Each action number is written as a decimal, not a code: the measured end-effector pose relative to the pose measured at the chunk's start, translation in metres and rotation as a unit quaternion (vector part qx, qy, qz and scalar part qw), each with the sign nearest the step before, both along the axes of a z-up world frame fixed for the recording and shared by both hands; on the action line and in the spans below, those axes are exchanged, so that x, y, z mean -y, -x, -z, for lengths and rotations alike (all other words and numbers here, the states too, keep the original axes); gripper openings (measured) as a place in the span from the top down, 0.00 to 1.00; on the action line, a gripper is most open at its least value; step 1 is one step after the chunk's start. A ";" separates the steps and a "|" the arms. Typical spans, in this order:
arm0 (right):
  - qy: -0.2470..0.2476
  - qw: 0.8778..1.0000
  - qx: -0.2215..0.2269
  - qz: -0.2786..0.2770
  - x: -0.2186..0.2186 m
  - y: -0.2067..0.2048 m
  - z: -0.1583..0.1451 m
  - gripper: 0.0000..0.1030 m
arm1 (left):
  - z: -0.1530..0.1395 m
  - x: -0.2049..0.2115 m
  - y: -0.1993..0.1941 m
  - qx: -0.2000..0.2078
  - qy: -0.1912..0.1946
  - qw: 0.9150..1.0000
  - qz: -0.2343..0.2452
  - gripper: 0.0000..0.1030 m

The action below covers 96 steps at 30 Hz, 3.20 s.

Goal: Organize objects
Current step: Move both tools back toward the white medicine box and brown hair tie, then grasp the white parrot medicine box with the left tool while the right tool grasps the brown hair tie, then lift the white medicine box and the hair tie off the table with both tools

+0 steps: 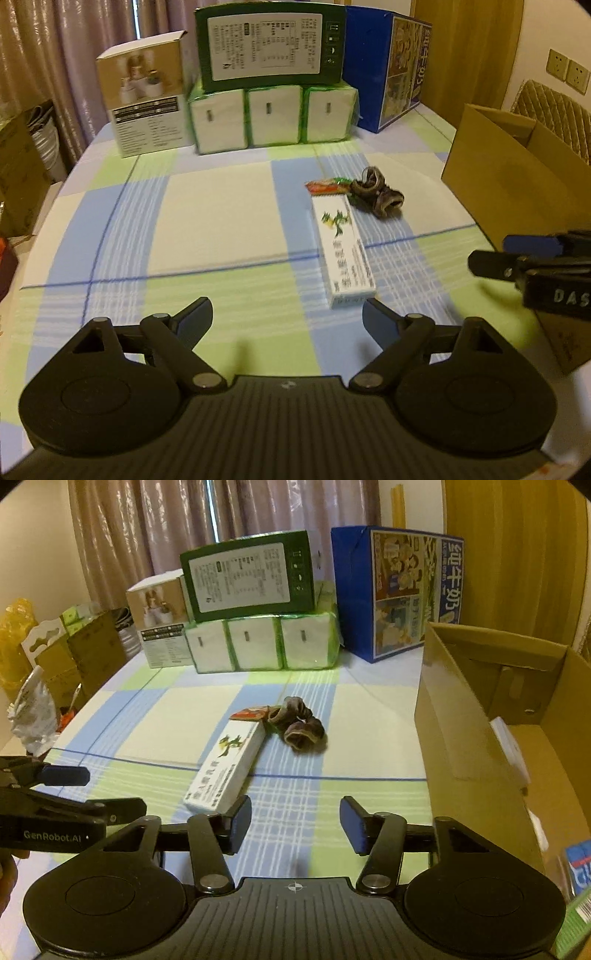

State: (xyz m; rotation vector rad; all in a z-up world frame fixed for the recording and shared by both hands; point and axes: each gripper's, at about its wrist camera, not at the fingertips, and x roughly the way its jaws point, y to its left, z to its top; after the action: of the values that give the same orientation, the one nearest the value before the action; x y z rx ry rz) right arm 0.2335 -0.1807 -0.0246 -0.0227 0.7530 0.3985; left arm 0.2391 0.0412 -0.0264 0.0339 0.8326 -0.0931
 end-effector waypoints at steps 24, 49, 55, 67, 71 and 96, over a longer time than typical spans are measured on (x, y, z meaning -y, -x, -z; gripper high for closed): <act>0.039 0.999 -0.020 0.010 -0.003 -0.055 0.035 0.57 | 0.041 0.038 -0.094 -0.027 0.019 0.996 0.084 0.53; -0.090 0.996 0.006 0.023 -0.027 -0.121 0.047 0.43 | 0.036 -0.022 -0.073 -0.023 -0.021 1.000 0.001 0.62; -0.120 0.990 -0.029 0.066 -0.028 -0.138 0.059 0.49 | 0.034 -0.022 -0.076 -0.008 -0.011 1.000 -0.003 0.58; -0.018 0.999 -0.017 0.046 -0.038 -0.118 0.053 0.77 | 0.050 -0.023 -0.083 -0.030 -0.009 1.000 -0.005 0.67; -0.007 0.999 -0.024 0.036 -0.035 -0.107 0.051 0.77 | 0.051 -0.026 -0.080 -0.038 0.000 0.999 -0.007 0.68; 0.009 0.999 -0.050 0.005 -0.012 -0.003 0.026 0.77 | 0.032 0.010 0.011 -0.065 0.006 0.998 -0.002 0.68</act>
State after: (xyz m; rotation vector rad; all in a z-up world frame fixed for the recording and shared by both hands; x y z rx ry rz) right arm 0.2365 -0.1684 -0.0509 -0.0154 0.8549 0.3851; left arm 0.2282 0.0315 -0.0584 0.0141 0.9621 -0.0966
